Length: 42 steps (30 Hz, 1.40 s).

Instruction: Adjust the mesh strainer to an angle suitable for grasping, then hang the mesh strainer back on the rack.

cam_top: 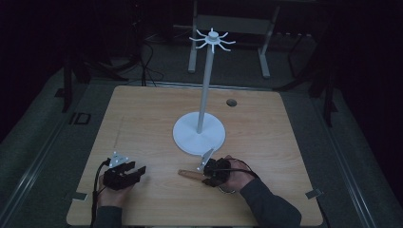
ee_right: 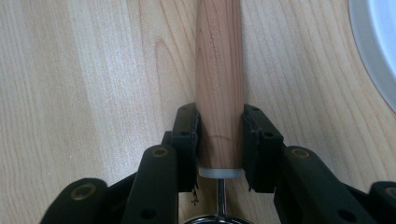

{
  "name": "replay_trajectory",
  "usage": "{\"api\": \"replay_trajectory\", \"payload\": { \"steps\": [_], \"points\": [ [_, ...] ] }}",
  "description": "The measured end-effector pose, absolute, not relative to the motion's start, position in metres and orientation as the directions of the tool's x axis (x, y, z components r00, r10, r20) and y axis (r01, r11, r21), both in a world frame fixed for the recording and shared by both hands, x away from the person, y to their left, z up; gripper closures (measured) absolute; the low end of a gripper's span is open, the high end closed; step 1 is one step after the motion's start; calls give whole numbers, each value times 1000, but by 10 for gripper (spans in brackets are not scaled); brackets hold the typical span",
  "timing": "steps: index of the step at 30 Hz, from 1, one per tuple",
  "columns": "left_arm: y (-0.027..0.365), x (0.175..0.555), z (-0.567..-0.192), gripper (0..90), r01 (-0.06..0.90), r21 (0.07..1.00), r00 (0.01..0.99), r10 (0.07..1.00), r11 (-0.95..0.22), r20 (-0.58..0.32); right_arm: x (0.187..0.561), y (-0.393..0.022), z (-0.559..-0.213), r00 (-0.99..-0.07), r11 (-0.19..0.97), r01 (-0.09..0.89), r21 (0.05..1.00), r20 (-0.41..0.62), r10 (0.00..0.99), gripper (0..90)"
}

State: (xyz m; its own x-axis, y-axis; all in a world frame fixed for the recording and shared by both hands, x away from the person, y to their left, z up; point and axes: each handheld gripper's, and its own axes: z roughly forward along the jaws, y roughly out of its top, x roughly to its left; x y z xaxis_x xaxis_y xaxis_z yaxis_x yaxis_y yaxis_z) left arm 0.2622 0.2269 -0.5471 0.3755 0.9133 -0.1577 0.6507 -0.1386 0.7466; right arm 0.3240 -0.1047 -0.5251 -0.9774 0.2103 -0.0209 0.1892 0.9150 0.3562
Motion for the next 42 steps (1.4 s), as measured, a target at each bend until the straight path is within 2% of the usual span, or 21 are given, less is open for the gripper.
{"api": "replay_trajectory", "payload": {
  "steps": [42],
  "points": [
    [227,263,-547,478,650,747,377,913,-139,-158,324,-124,-516,-958,839,229,494,-37,284,692]
  ]
}}
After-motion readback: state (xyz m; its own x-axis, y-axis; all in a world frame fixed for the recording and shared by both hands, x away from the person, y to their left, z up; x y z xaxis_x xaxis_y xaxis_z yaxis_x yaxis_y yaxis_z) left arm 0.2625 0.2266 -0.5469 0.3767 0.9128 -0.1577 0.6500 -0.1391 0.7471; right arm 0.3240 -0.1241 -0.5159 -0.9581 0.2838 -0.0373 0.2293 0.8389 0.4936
